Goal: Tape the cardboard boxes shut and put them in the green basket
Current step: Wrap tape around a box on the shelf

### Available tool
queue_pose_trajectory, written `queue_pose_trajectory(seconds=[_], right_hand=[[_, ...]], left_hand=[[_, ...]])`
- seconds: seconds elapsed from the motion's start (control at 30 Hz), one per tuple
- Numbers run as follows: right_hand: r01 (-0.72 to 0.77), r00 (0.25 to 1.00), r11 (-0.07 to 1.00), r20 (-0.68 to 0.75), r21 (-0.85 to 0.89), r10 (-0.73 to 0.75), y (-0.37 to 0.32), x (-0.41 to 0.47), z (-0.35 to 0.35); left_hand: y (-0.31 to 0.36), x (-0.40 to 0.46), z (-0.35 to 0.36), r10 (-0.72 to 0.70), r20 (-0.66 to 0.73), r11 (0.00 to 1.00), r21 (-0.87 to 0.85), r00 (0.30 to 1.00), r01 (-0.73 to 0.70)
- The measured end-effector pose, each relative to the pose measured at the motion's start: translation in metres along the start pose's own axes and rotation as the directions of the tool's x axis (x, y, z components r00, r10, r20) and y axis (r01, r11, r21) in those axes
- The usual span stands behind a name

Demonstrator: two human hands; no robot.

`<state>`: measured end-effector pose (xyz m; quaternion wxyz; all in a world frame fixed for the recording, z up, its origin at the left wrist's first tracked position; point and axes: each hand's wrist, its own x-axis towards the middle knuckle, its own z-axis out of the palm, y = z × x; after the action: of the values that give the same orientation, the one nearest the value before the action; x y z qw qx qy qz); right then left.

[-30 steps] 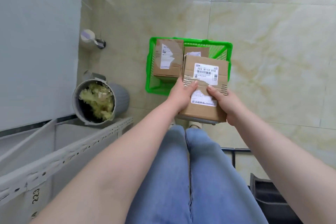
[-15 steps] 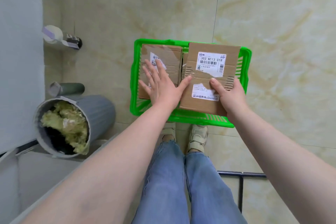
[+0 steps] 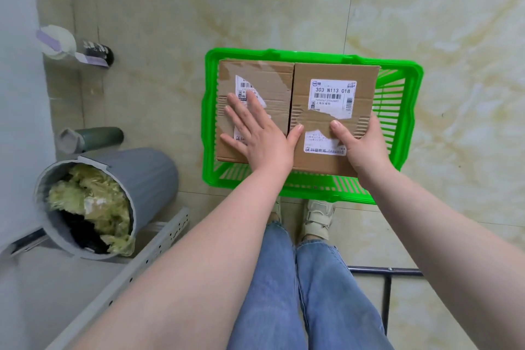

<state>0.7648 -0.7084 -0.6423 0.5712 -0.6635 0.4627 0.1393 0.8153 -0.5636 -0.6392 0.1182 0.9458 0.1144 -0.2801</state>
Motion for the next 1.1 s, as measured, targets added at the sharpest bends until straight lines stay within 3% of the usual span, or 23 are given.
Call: queue_pose_trajectory(seconds=[0.3, 0.5, 0.63, 0.77, 0.9, 1.0, 1.1], right_hand=[[-0.065, 0.997, 0.997, -0.041, -0.048, 0.063, 0.004, 0.005, 0.000], [-0.067, 0.987, 0.977, -0.158, -0.203, 0.035, 0.001, 0.000, 0.005], [-0.066, 0.984, 0.959, -0.179, -0.275, 0.016, -0.010, -0.008, 0.005], [0.001, 0.962, 0.937, -0.254, -0.349, -0.095, -0.033, -0.034, 0.000], [0.147, 0.984, 0.971, -0.075, -0.191, -0.164, -0.069, -0.080, -0.003], [0.119, 0.982, 0.992, 0.151, -0.051, -0.110, -0.096, -0.124, -0.005], [0.069, 0.930, 0.998, 0.362, -0.010, -0.061, -0.115, -0.169, -0.006]], left_hand=[[0.003, -0.003, 0.003, -0.010, -0.033, 0.999, 0.034, 0.999, 0.011], [0.009, -0.010, -0.002, 0.006, -0.068, 1.000, 0.017, 0.998, -0.005], [0.014, -0.016, -0.015, 0.064, -0.058, 0.995, -0.078, 0.996, -0.069], [0.013, -0.029, -0.040, 0.110, -0.041, 0.960, -0.255, 0.993, -0.117], [0.001, -0.061, -0.079, 0.044, 0.218, 0.766, -0.633, 0.975, 0.108], [-0.011, -0.099, -0.110, -0.015, 0.305, 0.578, -0.774, 0.952, 0.257], [-0.030, -0.145, -0.146, -0.097, 0.353, 0.328, -0.872, 0.931, 0.365]])
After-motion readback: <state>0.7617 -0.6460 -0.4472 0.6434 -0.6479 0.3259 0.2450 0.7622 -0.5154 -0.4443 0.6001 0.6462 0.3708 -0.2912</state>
